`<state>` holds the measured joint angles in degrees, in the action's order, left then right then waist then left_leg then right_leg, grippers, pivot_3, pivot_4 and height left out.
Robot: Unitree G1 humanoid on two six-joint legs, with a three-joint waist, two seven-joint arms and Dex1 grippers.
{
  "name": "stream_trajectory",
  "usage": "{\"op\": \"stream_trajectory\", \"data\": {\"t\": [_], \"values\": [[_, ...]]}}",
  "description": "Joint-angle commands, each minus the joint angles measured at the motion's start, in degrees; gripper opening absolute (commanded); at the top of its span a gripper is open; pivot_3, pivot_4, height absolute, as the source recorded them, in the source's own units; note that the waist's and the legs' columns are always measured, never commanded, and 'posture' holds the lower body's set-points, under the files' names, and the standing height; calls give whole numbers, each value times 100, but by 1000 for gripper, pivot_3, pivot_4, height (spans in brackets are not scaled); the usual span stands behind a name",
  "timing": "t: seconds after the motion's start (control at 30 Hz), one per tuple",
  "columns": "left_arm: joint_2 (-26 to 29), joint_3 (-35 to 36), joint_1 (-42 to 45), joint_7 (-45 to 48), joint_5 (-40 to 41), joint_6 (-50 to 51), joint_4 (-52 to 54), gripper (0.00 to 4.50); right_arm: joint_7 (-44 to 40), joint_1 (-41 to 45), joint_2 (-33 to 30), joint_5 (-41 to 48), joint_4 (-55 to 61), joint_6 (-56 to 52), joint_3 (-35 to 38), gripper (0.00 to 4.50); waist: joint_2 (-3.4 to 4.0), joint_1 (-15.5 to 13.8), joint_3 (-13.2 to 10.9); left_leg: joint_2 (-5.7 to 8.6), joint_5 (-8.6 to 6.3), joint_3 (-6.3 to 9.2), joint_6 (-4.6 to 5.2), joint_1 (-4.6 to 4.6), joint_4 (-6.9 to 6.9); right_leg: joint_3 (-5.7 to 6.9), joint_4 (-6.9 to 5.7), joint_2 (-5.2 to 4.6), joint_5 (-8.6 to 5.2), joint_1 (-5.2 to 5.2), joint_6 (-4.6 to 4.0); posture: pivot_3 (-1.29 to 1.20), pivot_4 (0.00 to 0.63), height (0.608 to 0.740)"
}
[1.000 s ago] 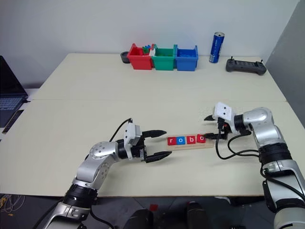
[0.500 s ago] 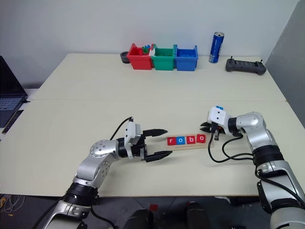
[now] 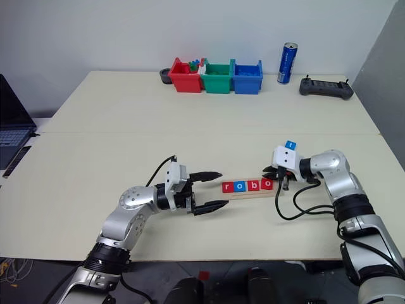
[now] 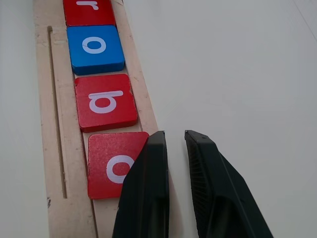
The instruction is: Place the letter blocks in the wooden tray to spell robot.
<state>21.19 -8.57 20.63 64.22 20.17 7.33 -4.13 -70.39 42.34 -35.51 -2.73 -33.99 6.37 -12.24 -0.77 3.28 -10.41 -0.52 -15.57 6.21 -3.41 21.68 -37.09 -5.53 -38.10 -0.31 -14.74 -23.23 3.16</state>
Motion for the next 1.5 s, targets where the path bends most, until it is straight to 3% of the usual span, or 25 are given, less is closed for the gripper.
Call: {"op": "stream_trajectory", "data": {"t": [0.03,0.07,0.8,1.17,1.27,1.5], "values": [[7,26,48,-17,62,-15,179,4500,-32,24,-35,158,184,-36,124,296,0,0,0,0,0,0,0,0,0,0,0,0,0,0,0,0,150,740],[7,25,51,-16,61,-16,178,4500,-28,28,-32,163,183,-45,130,35,0,0,0,0,0,0,0,0,0,0,0,0,0,0,0,0,150,740],[10,32,120,-5,51,-9,127,4500,-247,-392,-222,188,961,-152,36,35,0,1,0,0,0,0,0,1,0,0,1,0,0,0,0,0,150,740],[-44,2,193,25,31,-64,10,4500,-23,-332,-609,476,1047,-781,548,35,0,-6,0,1,0,1,0,2,0,1,1,0,0,-1,0,0,150,740],[-56,2,203,31,34,-81,-13,4500,86,-453,-789,709,1243,-1252,848,584,0,-9,0,2,0,1,0,3,0,0,3,-1,0,0,0,0,150,740],[-92,-8,211,59,22,-126,-71,4500,1157,-156,-735,679,625,-1720,1320,2952,0,7,0,1,0,-2,0,0,0,-1,-1,0,0,0,0,0,150,740]]}}
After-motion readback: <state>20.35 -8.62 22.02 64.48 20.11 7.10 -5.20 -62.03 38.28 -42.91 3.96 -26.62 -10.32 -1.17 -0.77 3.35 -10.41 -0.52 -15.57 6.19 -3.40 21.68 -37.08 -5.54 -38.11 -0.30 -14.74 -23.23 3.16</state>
